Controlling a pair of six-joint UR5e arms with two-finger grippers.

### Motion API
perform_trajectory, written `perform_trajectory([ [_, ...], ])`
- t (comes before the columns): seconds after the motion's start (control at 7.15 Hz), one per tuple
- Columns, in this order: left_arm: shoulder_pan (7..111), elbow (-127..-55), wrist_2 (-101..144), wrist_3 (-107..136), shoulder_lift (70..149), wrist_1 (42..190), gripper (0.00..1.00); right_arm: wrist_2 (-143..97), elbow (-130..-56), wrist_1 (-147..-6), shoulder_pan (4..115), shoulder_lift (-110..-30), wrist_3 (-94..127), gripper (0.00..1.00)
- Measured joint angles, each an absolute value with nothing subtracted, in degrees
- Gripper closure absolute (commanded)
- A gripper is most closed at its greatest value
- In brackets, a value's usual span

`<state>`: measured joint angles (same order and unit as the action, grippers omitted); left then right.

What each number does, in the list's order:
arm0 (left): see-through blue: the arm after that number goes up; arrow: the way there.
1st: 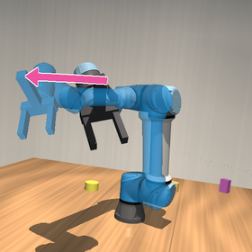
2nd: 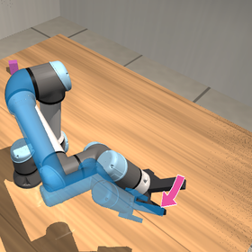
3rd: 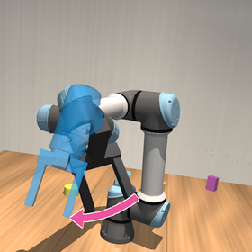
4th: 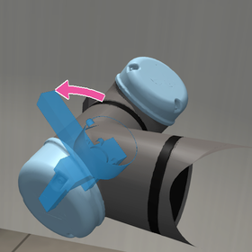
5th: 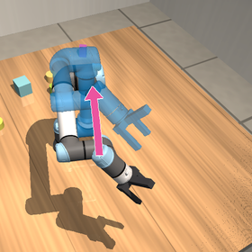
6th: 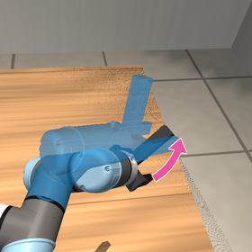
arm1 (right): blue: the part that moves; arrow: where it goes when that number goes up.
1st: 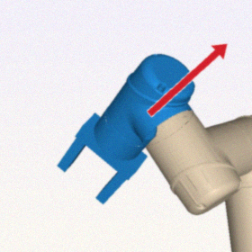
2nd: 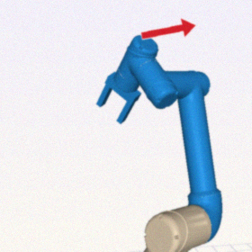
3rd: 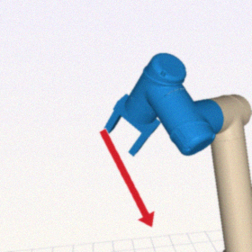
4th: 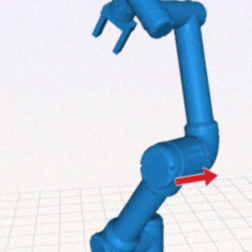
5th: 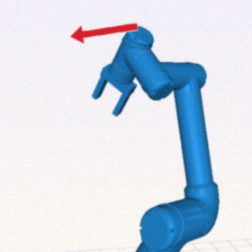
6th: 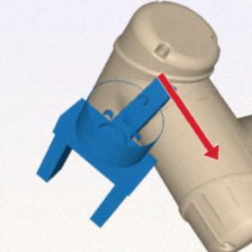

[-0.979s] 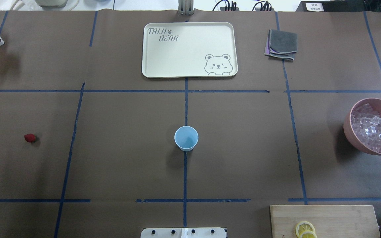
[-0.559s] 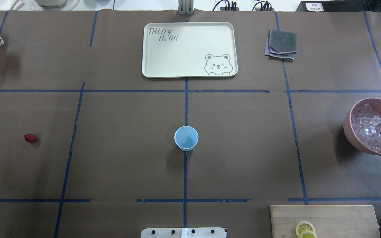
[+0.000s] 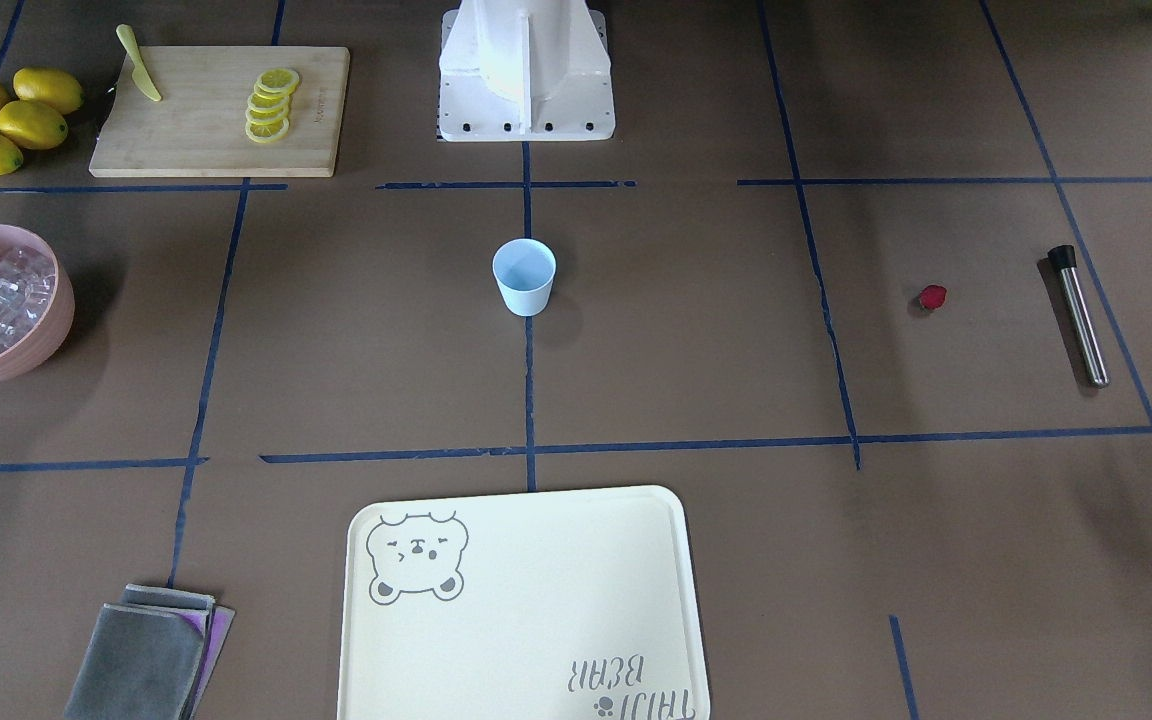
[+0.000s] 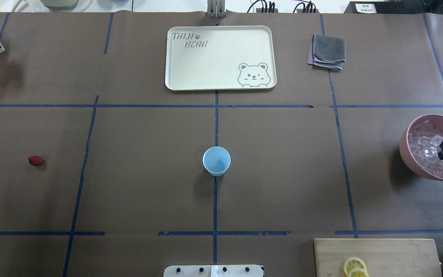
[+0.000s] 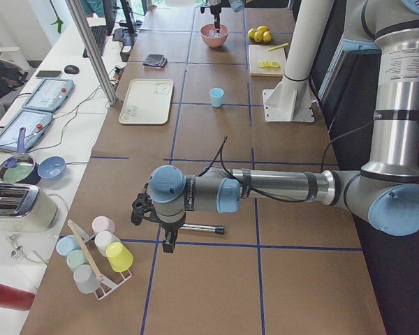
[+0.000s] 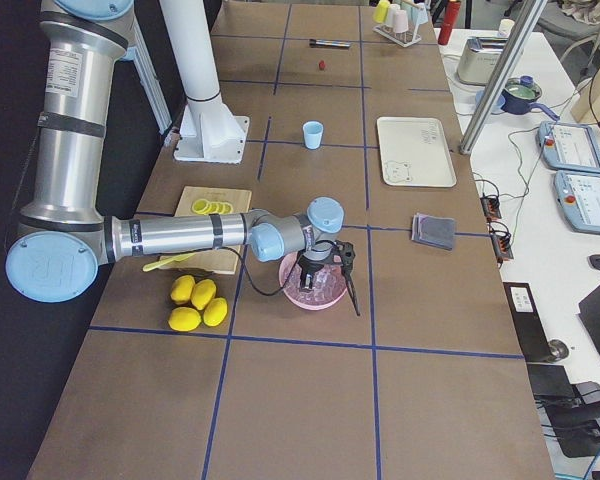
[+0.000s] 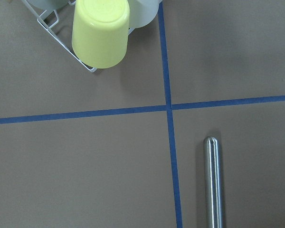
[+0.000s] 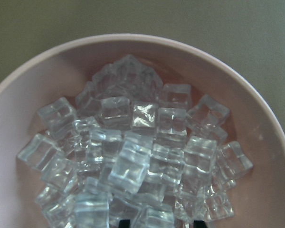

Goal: Mash ice and strawberries in cup
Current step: 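Grasp an ice cube from the pink bowl with the right gripper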

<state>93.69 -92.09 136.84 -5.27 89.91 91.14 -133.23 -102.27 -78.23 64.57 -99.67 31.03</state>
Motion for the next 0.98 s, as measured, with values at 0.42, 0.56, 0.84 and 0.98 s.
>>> perform_trajectory([
  [0.42,93.7,-92.1,136.8,-5.3,89.9,91.1,0.00,-133.4,-103.0,-78.1,64.7,-99.5,29.4,1.00],
  [0.56,93.7,-92.1,136.9,-5.3,89.9,91.1,0.00,-133.4,-104.0,-78.2,65.0,-99.7,29.1,1.00],
  [0.84,93.7,-92.2,136.9,-5.1,89.9,91.1,0.00,-133.3,-108.8,-78.4,67.4,-102.9,28.6,1.00],
  [0.98,93.7,-92.2,136.9,-5.1,89.9,91.1,0.00,-133.2,-111.4,-78.5,69.1,-104.4,28.4,1.00],
])
